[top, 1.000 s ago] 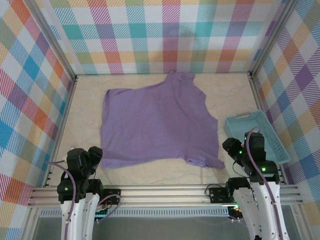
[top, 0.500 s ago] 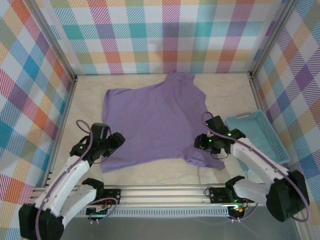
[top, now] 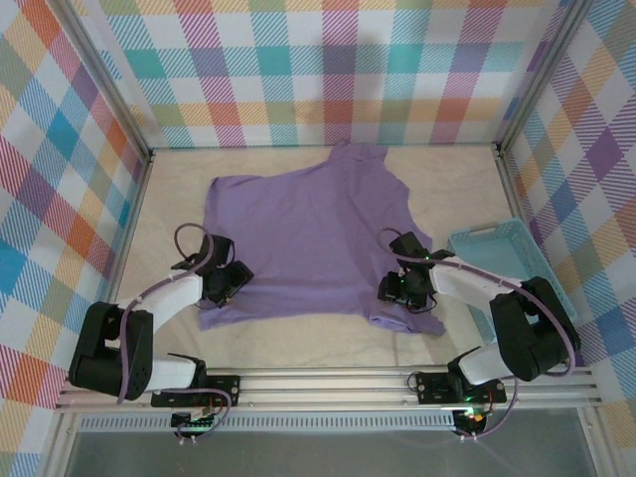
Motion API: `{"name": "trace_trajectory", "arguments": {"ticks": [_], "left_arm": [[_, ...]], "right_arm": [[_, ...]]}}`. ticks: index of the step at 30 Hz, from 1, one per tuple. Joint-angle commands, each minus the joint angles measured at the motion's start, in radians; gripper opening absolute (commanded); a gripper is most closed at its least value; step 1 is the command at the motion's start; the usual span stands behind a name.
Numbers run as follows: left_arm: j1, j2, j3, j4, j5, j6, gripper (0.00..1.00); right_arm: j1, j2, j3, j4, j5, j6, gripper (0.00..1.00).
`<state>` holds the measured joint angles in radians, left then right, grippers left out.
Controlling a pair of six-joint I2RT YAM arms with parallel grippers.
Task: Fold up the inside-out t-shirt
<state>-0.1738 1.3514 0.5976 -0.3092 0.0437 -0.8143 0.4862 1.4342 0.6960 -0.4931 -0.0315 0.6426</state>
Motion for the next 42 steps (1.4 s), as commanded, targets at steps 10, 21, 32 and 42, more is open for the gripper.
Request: {"name": "trace_trajectory", "arguments": {"ticks": [10,21,32,42], "left_arm": [[0.148,0.091,0.189,-0.141,-0.050,0.142,0.73],[-0.206,-0.229,0.119,-0.222,-0.214,0.056,0.84],[-0.414,-0.187,0.050,-0.130,-0.219,0.033,0.84],[-0.617,-0.134,0.045,-0.036,-0.273,0.021,0.85]], "right_arm": [[0.165,-0.078,0.084,-0.087,0.066,-0.155,0.53],[0.438,0.003,0.136,-0.168,0.202,-0.208,0.47],[0.454,0.099,0.198,-0.154,0.349,-0.210,0.34],[0.451,0.121,0.231,-0.159,0.409,-0.240,0.16]]}}
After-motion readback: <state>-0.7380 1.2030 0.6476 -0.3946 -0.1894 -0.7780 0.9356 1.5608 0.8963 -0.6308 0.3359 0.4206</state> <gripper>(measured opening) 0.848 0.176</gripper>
